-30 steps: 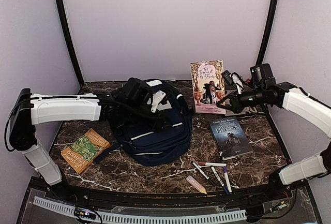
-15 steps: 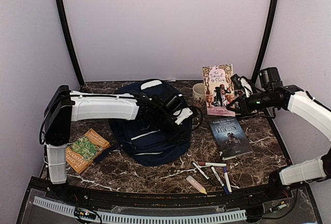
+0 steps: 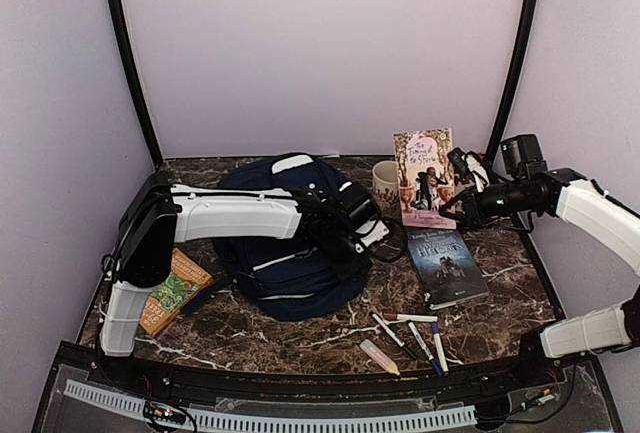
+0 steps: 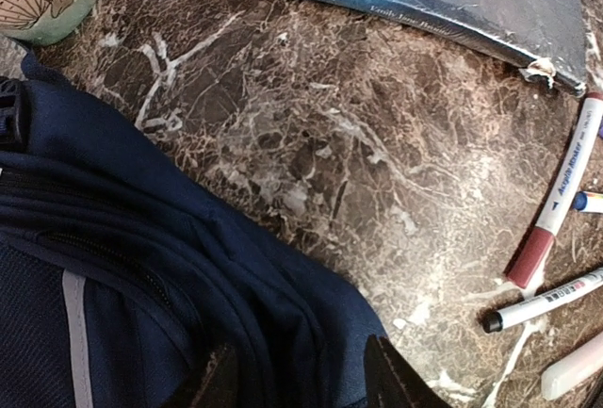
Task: Pack the student bag
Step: Pick up the largest pocket of the bag from the student bag.
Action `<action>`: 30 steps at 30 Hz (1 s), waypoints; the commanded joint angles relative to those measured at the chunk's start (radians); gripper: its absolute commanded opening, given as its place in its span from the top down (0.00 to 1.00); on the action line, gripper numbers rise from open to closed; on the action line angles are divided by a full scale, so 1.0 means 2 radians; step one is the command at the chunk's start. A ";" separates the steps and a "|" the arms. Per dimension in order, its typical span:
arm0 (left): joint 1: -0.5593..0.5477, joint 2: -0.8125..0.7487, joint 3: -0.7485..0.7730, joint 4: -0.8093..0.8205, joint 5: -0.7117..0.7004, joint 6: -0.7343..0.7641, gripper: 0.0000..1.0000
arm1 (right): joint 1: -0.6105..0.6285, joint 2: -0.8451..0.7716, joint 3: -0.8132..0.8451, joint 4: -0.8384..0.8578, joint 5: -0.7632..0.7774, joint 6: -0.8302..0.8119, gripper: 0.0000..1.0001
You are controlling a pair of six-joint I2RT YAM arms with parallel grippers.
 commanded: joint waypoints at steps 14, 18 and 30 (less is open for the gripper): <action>-0.004 -0.013 0.016 -0.019 -0.176 -0.014 1.00 | -0.005 -0.001 0.029 0.006 -0.021 0.006 1.00; -0.002 -0.049 0.000 0.002 -0.199 -0.005 1.00 | -0.005 0.004 0.053 -0.012 -0.030 0.007 1.00; 0.036 -0.230 -0.146 0.166 -0.220 -0.011 1.00 | 0.003 0.002 0.073 -0.086 -0.087 0.001 1.00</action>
